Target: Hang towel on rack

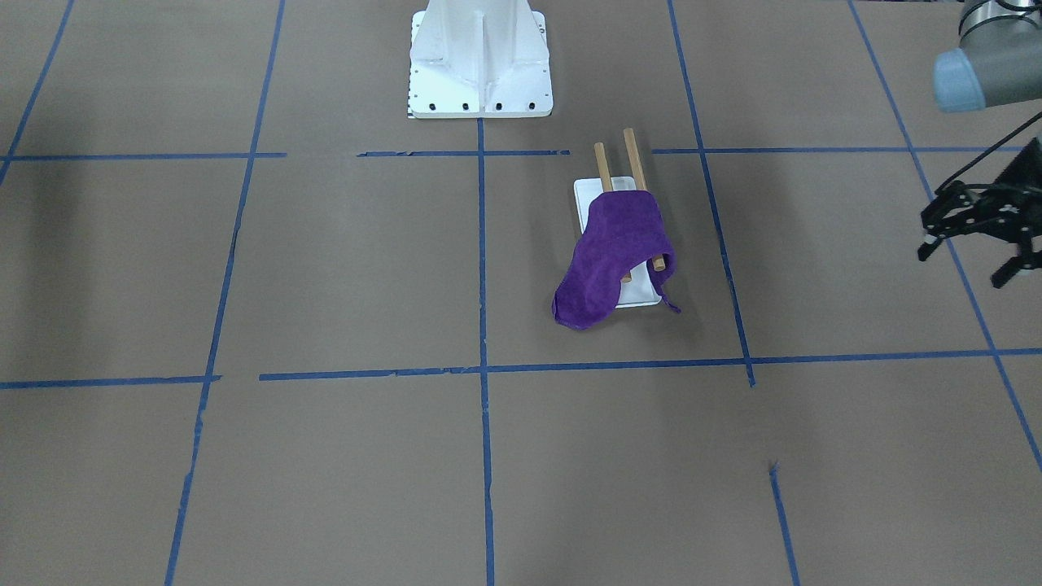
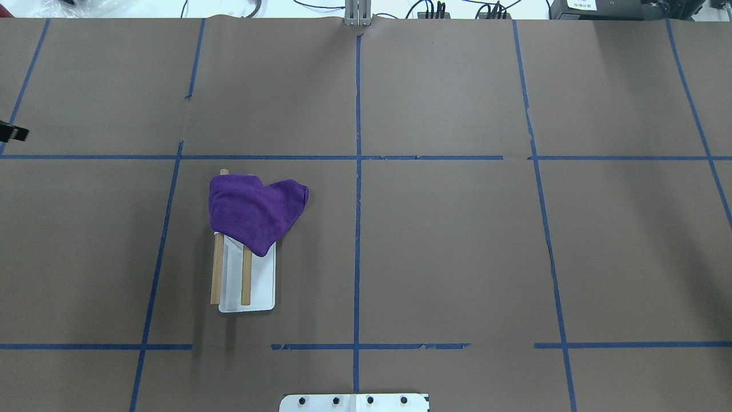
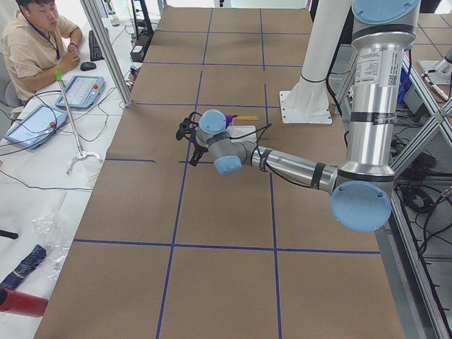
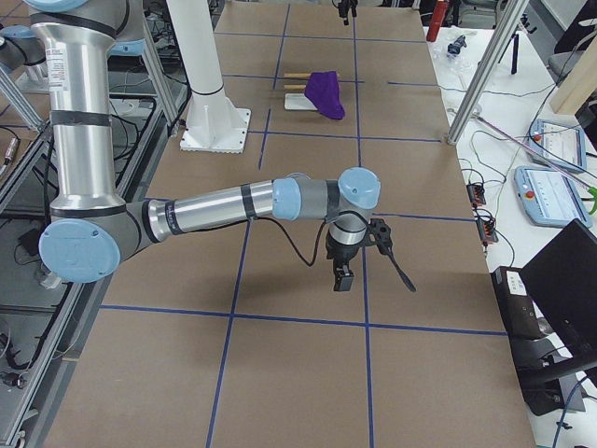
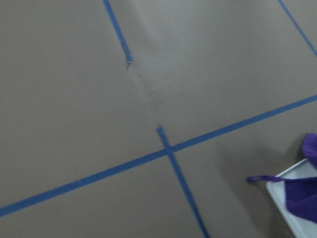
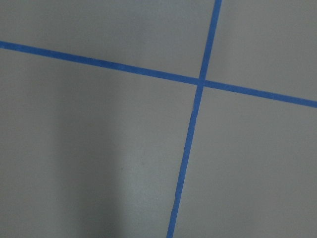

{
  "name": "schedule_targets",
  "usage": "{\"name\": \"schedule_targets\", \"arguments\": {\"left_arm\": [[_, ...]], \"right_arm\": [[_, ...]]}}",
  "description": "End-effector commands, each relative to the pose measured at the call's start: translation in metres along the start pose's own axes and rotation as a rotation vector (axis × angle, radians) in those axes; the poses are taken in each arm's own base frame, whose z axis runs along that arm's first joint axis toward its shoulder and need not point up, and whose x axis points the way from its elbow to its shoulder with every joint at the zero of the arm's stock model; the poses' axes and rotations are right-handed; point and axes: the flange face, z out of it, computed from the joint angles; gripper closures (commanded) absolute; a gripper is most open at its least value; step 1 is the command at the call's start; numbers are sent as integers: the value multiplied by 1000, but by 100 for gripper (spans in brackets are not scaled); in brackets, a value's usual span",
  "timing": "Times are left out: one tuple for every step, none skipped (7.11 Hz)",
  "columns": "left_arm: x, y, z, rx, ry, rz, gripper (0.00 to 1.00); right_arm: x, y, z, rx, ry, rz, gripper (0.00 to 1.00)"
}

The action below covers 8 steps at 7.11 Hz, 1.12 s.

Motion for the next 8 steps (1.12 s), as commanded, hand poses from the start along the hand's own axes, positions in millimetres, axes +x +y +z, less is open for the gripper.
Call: {"name": "schedule_targets", "arguments": {"left_arm": [[-69,26,-21,-184,-77,-137,0],[-79,41,-16,-259,-89,-209,0],[-103,60,-32,-252,-117,-266,0],[-108,86,-26,-282,-116,-291,0],[-110,100,-23,-300,-105,-296,0],[-110,104,-22,-307,-101,-292,0],[-108,101,-25,-311,-100,-299,0],[-111,100,-23,-324,-107,-315,0]], "right_arm": [[25,25,10,-16,-28,65,0],[36,36,12,-17,-30,91,0],[44,50,20,-9,-29,92,0],[50,62,27,6,-29,97,0],[51,63,27,6,-27,102,0],[47,60,23,16,-25,131,0],[45,58,19,22,-25,138,0],[44,56,18,25,-25,136,0]]}}
